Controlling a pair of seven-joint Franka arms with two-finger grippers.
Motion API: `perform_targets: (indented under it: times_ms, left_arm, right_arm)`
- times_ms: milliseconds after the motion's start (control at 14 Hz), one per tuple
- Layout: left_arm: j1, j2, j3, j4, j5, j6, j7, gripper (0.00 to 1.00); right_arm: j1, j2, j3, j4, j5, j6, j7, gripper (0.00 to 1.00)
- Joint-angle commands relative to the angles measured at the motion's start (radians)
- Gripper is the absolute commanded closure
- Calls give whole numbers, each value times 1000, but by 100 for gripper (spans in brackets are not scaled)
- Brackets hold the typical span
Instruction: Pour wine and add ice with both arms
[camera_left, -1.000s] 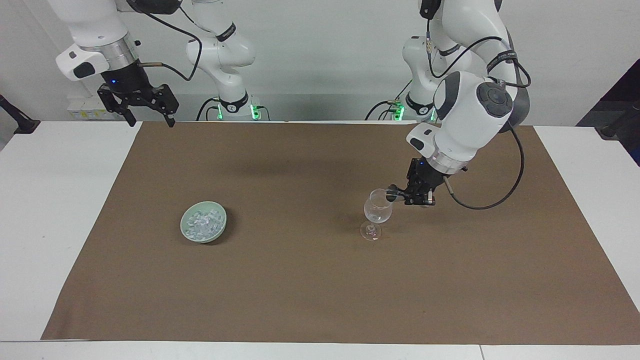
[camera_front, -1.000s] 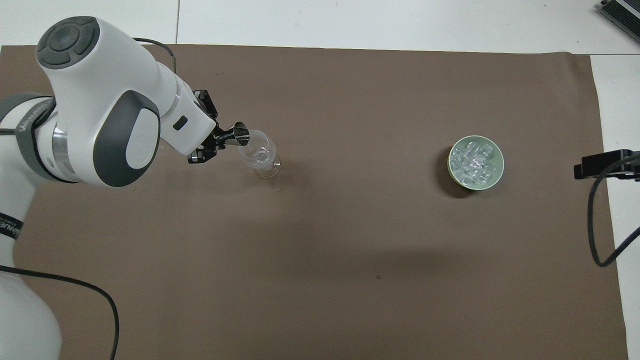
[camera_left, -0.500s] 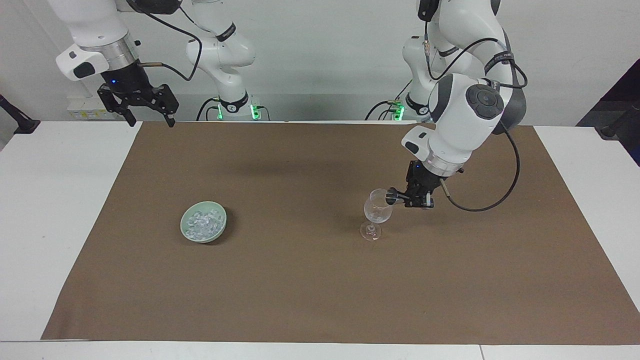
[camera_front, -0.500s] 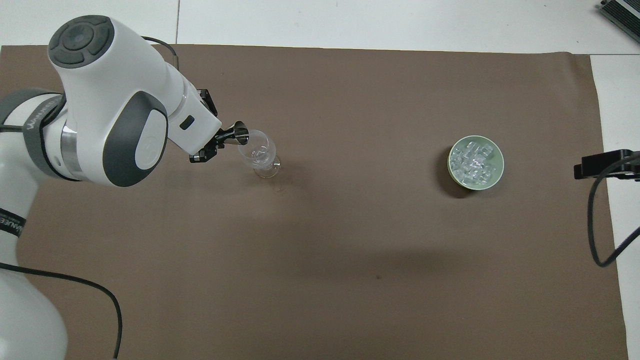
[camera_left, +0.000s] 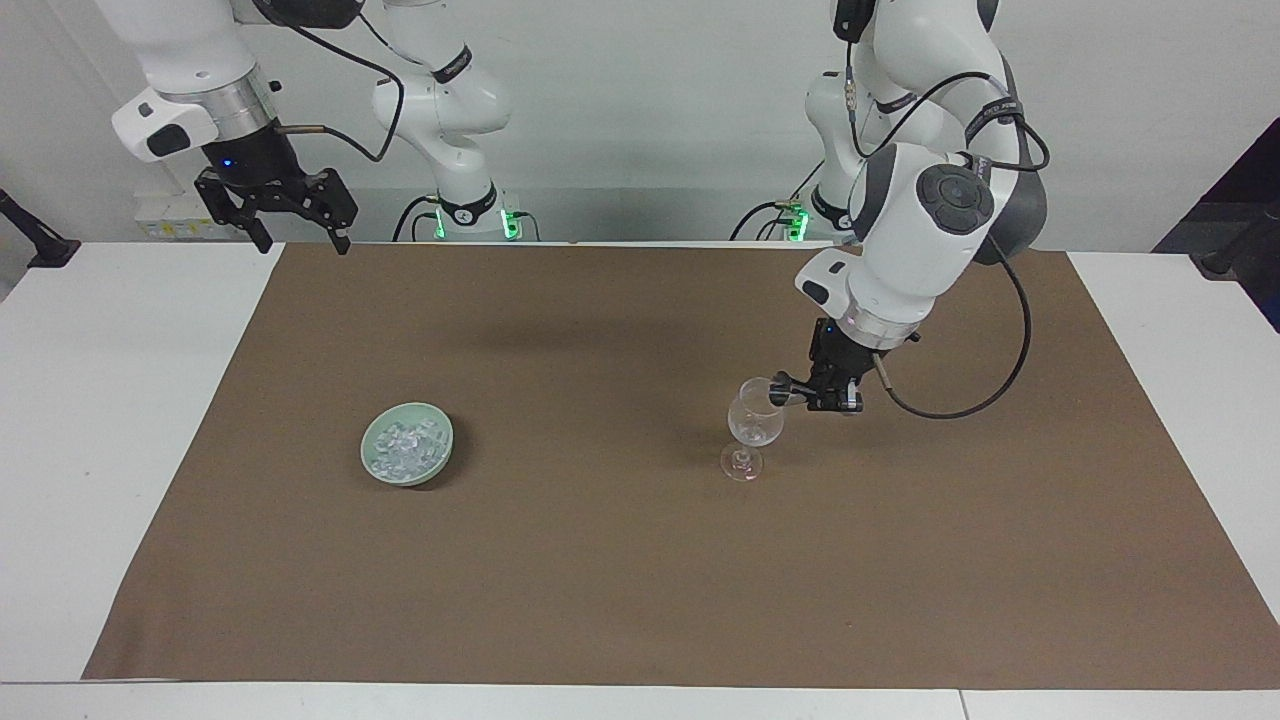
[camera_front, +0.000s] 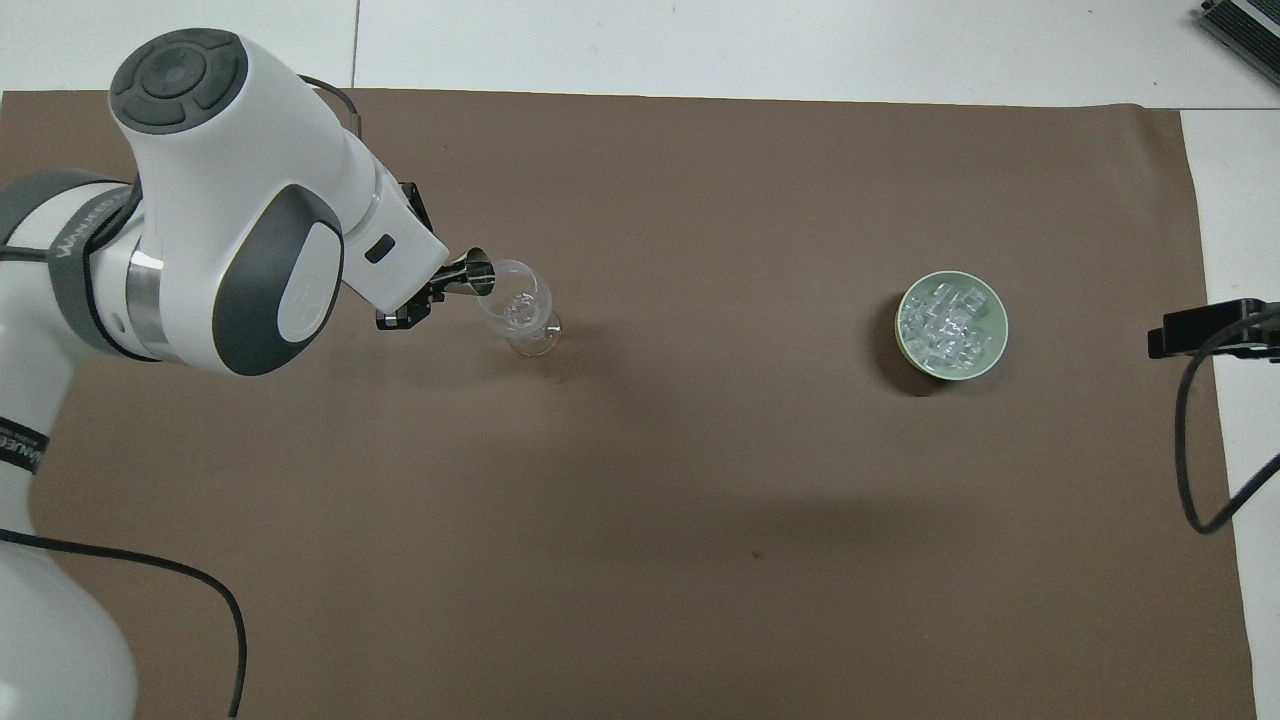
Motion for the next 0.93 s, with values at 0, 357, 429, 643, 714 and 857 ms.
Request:
perform_targets:
  times_ms: [0,357,429,643,714,857]
  left_arm:
    - [-23,11,23,40,30,-40,-22,100]
    - [-34,14,23,48,37,-40,-45,100]
    - [-42,17,23,51,50,-42,-49,100]
    - [-46,19,25,58,67,-48,-66,100]
    - [-52,19,25,59,76,-51,-86,100]
    - [-62,30,28,84,120,-65,-104,100]
  right_arm:
    - [-6,-3,2,-2,-2,6,-28,0]
    - [-6,-3,2,-2,-2,6,-28,0]
    - [-6,-3,2,-2,-2,6,-28,0]
    - [-6,-3,2,-2,-2,6,-28,0]
    - [-6,-3,2,-2,-2,6,-28,0]
    - [-6,-3,2,-2,-2,6,-28,0]
